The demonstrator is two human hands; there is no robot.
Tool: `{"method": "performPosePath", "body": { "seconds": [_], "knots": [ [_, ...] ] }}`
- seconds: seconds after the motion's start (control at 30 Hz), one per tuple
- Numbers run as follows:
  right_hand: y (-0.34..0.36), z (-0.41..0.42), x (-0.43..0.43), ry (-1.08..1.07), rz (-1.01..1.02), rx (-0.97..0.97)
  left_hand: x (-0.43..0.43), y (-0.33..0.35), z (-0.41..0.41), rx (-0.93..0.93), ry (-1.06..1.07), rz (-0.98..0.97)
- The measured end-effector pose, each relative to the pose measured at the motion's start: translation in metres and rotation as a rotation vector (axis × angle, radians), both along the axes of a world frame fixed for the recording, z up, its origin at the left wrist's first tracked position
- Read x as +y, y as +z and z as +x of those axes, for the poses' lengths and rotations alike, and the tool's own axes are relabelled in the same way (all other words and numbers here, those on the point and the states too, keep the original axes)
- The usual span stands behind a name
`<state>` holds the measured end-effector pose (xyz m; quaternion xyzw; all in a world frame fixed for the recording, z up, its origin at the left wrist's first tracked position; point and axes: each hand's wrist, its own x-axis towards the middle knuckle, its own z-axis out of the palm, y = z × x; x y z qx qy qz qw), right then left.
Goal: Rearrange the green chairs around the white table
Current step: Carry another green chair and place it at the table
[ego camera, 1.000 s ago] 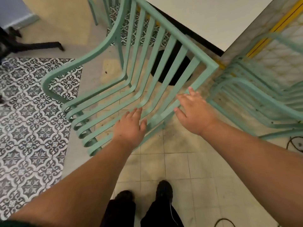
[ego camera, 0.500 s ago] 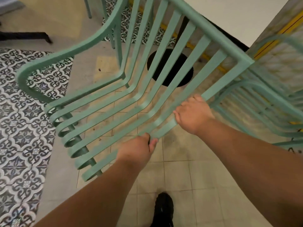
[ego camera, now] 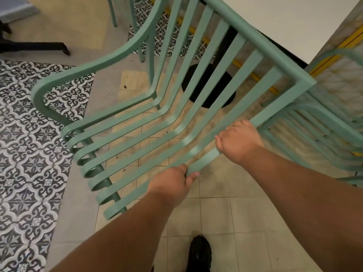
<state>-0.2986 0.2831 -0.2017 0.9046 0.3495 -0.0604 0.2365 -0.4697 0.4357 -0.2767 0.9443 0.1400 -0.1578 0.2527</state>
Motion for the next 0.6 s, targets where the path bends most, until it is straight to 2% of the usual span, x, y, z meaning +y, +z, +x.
{"method": "performPosePath", "body": {
  "seconds": [0.27, 0.6],
  "knots": [
    [-0.001, -0.017, 0.013, 0.001, 0.033, -0.005, 0.030, 0.004, -0.009, -0.006, -0.072, 0.050],
    [-0.008, -0.045, 0.076, -0.104, 0.139, 0.043, 0.121, 0.007, -0.009, -0.022, -0.206, 0.168]
  ]
}}
